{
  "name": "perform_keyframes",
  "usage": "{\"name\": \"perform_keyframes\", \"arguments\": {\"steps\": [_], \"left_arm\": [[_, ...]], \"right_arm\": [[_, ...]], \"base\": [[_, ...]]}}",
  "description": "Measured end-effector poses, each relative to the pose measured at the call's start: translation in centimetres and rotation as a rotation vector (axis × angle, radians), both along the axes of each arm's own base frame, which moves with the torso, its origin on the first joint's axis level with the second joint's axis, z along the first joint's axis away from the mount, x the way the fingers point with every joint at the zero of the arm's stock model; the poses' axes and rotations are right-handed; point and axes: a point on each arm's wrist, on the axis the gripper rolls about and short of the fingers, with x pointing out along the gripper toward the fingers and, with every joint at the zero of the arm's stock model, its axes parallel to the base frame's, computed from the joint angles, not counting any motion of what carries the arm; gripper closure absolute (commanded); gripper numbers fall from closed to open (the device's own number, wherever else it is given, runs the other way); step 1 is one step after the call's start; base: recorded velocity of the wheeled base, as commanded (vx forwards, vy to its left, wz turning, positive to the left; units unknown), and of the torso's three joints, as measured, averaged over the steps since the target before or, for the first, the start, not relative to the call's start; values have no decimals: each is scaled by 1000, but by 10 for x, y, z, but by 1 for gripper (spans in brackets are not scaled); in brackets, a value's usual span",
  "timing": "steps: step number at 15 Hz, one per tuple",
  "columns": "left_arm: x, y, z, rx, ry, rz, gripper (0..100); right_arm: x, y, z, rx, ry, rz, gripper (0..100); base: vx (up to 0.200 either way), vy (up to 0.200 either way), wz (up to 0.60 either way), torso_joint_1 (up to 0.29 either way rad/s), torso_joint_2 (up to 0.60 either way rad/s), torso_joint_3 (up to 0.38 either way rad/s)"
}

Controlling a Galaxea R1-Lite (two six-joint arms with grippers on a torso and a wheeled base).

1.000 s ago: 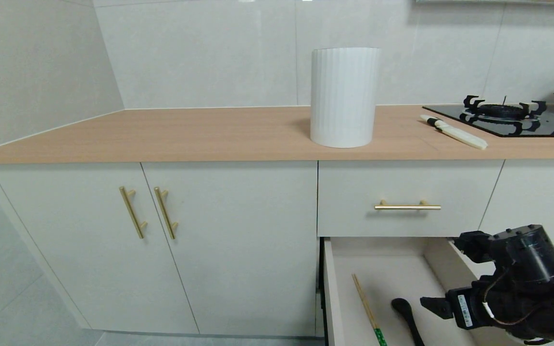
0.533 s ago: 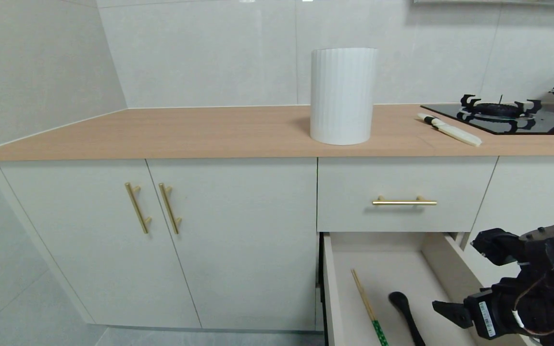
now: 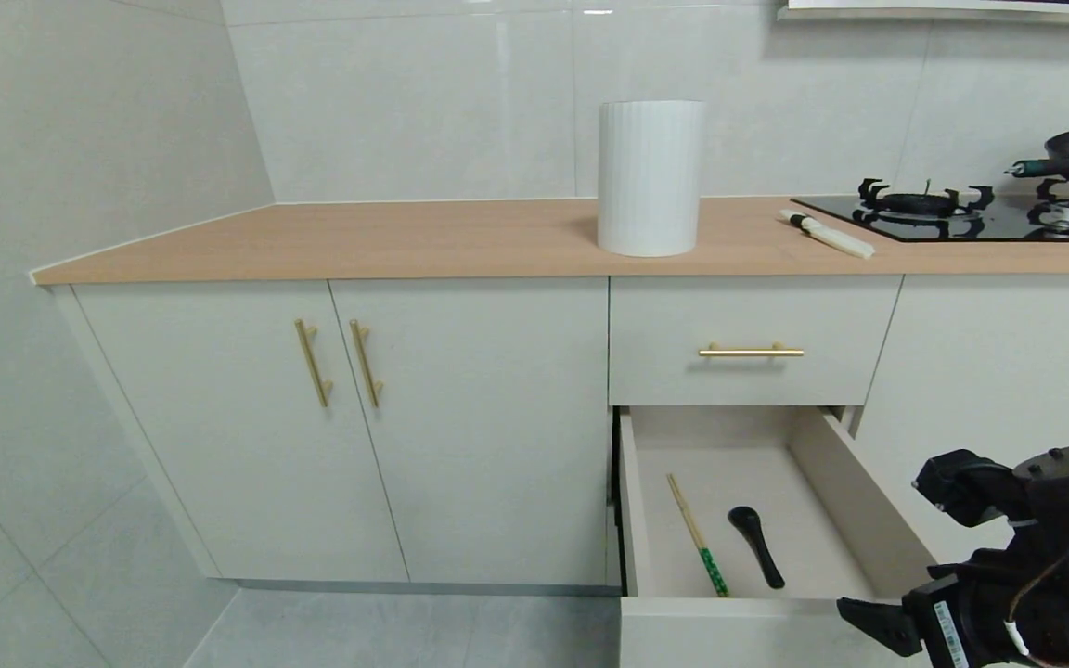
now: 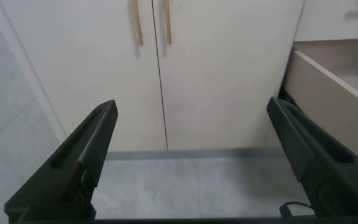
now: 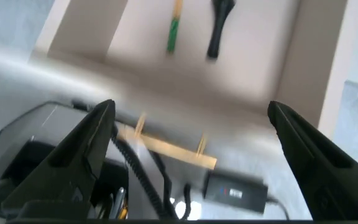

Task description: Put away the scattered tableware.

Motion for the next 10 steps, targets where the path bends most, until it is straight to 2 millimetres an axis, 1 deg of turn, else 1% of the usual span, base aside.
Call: {"name": "perform_keyframes", "arguments": {"steps": [3, 5, 10], "left_arm": [[0, 0, 0, 0, 0, 0, 0], [0, 0, 0, 0, 0, 0, 0], [0, 0, 0, 0, 0, 0, 0]], "right_arm": [[-2, 2, -2, -1, 17, 23, 0], [-2, 4, -8, -15, 48, 32, 0], [7, 17, -36, -83, 184, 59, 0]], "base": [[0, 0, 0, 0, 0, 0], [0, 0, 0, 0, 0, 0], [0, 0, 0, 0, 0, 0]]}}
